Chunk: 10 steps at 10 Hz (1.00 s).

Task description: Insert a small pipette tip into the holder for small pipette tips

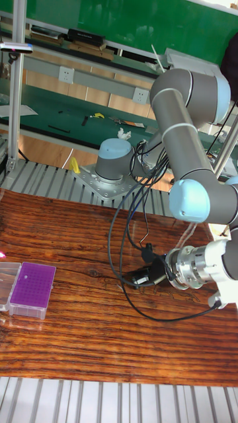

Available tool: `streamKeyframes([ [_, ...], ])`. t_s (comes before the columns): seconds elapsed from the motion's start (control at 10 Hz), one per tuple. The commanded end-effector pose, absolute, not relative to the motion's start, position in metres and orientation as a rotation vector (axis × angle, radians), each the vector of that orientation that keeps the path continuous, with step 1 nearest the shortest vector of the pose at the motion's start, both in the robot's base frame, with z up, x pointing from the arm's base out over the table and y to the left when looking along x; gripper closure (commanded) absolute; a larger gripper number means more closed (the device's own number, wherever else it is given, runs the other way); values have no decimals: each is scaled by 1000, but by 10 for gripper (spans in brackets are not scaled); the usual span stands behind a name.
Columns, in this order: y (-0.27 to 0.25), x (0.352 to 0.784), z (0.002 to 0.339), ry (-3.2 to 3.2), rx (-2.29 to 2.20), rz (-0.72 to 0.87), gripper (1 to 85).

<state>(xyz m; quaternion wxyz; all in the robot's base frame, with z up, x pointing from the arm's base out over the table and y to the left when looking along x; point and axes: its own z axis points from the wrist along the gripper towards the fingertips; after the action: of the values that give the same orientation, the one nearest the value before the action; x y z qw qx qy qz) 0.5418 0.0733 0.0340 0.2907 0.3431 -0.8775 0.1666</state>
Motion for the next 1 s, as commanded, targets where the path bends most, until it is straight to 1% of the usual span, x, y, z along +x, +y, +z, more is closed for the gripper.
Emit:
streamKeyframes([
  [0.0, 78, 545, 35, -2345, 915, 429, 543],
  [0.2, 78, 542, 37, -2338, 909, 430, 553],
  [0.4, 68, 526, 52, -2218, 937, 419, 553],
  [0.6, 57, 526, 61, -2156, 969, 453, 553],
  [0.7, 56, 529, 60, -2163, 974, 469, 557],
  [0.9, 71, 548, 44, -2176, 965, 456, 560],
])
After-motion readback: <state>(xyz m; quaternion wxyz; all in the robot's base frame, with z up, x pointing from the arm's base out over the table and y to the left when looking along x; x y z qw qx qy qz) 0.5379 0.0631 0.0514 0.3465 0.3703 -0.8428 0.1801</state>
